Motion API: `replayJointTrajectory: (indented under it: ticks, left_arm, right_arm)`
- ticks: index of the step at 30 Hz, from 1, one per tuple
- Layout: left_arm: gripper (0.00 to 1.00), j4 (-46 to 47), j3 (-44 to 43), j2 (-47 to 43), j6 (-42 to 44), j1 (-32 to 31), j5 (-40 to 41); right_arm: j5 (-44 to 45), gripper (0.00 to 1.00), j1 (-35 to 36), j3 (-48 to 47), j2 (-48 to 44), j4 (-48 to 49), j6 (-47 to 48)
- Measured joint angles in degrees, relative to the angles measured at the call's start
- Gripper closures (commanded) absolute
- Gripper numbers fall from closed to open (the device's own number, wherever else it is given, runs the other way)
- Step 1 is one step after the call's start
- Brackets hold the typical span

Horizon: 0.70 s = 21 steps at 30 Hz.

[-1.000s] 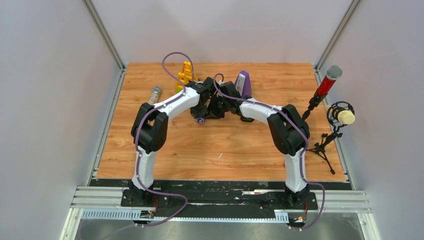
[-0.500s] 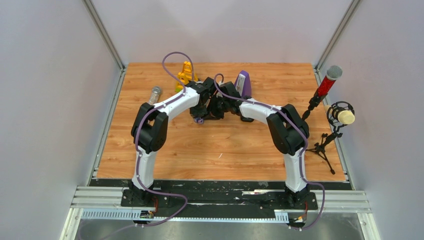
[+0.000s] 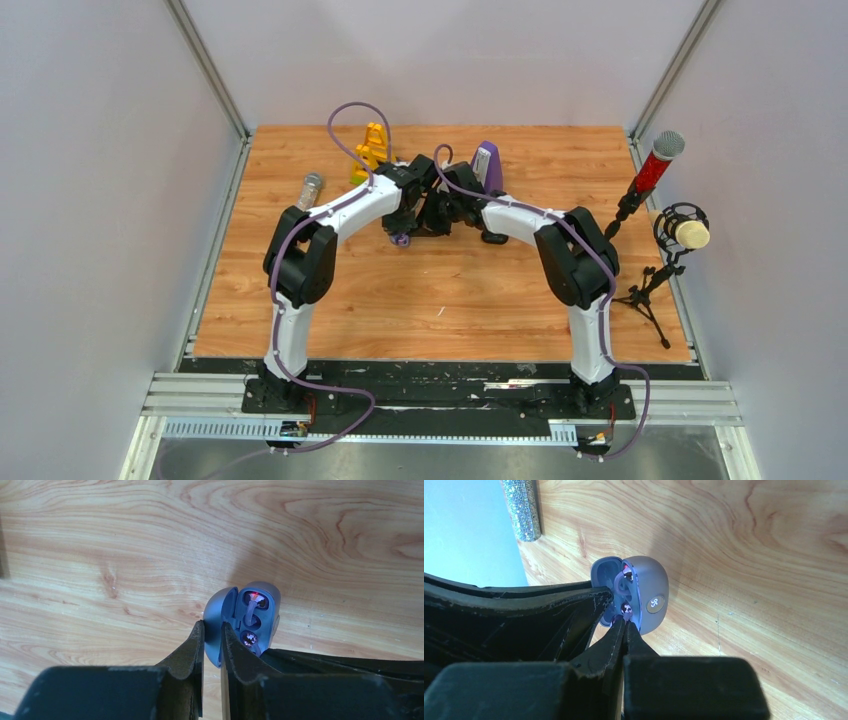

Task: Insert the wireless bluetooth earbuds into the charging case
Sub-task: Insert the left earbud into the left side groove of the charging case.

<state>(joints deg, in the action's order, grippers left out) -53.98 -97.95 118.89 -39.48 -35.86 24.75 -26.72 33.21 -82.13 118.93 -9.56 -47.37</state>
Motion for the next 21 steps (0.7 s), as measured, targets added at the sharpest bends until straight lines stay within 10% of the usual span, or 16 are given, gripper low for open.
replayJointTrajectory:
  ticks: [21]
  left_arm:
    - [1.00, 0.66, -0.04, 0.00, 0.70, -0.55, 0.24]
  right_arm:
    - [-5.16, 0.98, -3.04, 3.23, -0.20, 5.55, -2.51]
